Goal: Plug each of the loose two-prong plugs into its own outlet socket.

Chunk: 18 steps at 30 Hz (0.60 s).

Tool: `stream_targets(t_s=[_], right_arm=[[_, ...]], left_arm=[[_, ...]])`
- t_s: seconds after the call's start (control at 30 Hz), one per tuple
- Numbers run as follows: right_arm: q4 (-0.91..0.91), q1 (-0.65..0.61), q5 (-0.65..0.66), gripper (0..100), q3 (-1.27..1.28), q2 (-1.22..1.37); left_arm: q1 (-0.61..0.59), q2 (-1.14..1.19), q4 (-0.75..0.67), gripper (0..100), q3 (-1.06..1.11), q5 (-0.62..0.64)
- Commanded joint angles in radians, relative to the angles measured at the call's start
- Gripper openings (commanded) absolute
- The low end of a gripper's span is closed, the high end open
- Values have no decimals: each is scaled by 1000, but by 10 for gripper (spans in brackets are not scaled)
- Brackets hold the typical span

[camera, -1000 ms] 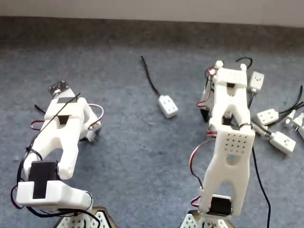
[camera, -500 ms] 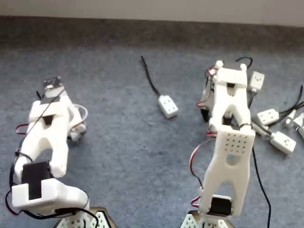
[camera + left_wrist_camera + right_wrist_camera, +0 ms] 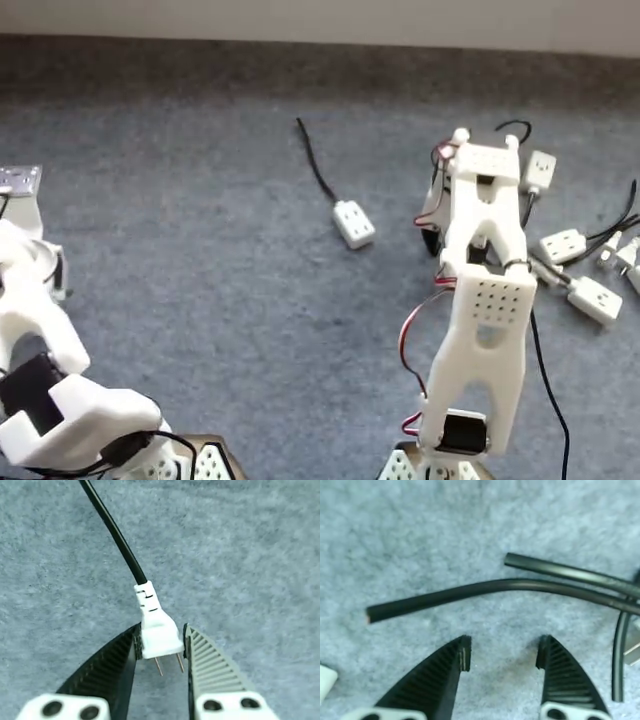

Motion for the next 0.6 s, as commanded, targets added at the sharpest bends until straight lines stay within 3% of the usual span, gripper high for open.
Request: stream_targets(t_s=[0.0, 0.23, 0.4, 0.57], right_arm=[[-47, -35, -5, 221, 36, -2], [-53, -68, -5, 221, 53, -4], [-54, -71, -5, 221, 53, -4], [-54, -84, -3, 221, 53, -2]], left_arm=[[-73, 4, 6, 11, -30, -175], [-134, 127, 6, 163, -41, -322], [-108, 84, 12, 175, -41, -318], [-104, -74, 138, 178, -39, -318]])
